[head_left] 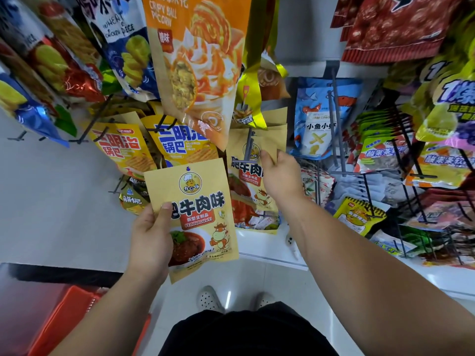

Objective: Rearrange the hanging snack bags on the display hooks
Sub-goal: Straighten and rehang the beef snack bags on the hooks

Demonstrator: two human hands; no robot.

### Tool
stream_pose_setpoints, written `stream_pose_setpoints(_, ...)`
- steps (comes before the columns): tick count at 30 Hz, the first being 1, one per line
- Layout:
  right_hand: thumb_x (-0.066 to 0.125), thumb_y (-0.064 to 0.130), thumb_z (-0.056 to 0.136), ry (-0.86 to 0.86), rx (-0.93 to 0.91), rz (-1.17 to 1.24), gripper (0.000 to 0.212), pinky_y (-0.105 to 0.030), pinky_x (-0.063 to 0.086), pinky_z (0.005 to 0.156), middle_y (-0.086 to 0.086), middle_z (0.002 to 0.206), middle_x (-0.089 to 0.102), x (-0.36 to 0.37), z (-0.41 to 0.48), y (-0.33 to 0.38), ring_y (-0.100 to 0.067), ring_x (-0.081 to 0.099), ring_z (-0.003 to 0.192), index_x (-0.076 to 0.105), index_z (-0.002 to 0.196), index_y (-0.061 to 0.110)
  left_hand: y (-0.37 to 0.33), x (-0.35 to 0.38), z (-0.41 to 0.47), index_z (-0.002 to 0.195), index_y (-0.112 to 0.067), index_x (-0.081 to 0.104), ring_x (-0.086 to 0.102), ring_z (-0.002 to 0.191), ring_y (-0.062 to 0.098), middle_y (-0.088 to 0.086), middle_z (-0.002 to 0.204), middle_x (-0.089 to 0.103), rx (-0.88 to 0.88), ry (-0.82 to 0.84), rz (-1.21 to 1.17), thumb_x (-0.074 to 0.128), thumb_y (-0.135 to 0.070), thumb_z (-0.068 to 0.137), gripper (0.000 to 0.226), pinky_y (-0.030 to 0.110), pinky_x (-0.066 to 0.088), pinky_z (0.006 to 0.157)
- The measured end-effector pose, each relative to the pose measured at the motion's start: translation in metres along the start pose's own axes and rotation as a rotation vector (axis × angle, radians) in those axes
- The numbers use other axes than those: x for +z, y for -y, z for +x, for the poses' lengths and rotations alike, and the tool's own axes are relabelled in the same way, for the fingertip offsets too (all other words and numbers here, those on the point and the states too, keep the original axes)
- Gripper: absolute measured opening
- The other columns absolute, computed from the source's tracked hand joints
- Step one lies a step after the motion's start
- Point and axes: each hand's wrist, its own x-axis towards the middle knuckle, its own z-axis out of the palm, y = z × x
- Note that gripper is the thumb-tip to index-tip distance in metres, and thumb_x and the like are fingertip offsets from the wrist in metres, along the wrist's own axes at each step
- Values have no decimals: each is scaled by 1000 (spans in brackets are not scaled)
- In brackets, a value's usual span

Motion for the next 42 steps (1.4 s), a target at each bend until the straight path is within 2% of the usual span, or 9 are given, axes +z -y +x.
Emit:
stream_pose_setpoints(9,65,36,99,-46,17,-99,35,-35,47,61,-7,73,67,-10,5,-12,-31,62,72,66,78,8,3,16,3,115,-23,75,74,104,10,-8,108,80,36,124,68,49,-26,110,26,37,55,92)
stream_pose_setpoints(13,66,31,100,-62,10,19,19,-38,58,84,-1,96,78,-23,-23,-35,-19,72,90,77,101,16,3,30,4,112,-24,74,74,102,6,-11,106,80,48,205,85,49,-21,110,26,34,54,92)
stream_pose_setpoints(18,55,47,103,38,125,231,41,-43,57,78,-3,80,76,-25,-60,-39,-21,71,79,71,81,17,2,52,9,121,-20,73,72,103,-2,-18,106,79,88,270,99,49,-21,110,26,17,51,85)
stream_pose_setpoints(22,65,40,100,107,152,333,34,-28,52,66,0,74,74,-29,-62,-25,-11,67,70,65,75,18,0,67,16,115,-22,72,71,93,-9,-24,95,78,81,277,89,51,-24,109,22,9,50,76)
stream_pose_setpoints(25,72,45,87,84,122,329,43,-53,57,74,-22,87,73,-30,-53,-21,-39,67,76,60,77,5,2,74,21,112,-25,72,73,96,-3,-18,98,80,58,285,76,51,-25,109,21,16,51,79)
stream_pose_setpoints(28,74,39,87,61,128,301,37,-65,58,81,-19,87,76,-27,-47,-22,-35,74,83,65,79,4,5,79,27,120,-22,72,73,98,1,-13,104,80,42,305,66,50,-23,110,24,12,53,75)
stream_pose_setpoints(33,74,53,76,26,122,282,51,-59,61,76,-22,86,75,-18,-37,-26,-39,73,79,65,79,3,5,83,32,122,-19,72,74,99,4,-8,107,80,17,311,40,49,-22,110,25,15,54,76)
stream_pose_setpoints(37,77,32,90,2,118,288,38,-36,45,63,-17,66,60,-18,-35,-28,-20,52,63,56,66,10,9,85,35,105,-27,71,73,80,-7,-19,86,79,16,299,15,50,-20,110,23,6,51,63)
stream_pose_setpoints(42,77,38,86,-20,111,232,44,-36,47,61,-14,62,61,-14,-22,-30,-26,51,56,55,66,6,12,92,45,105,-27,73,73,89,-3,-17,96,78,20,276,31,52,-24,109,21,11,51,70)
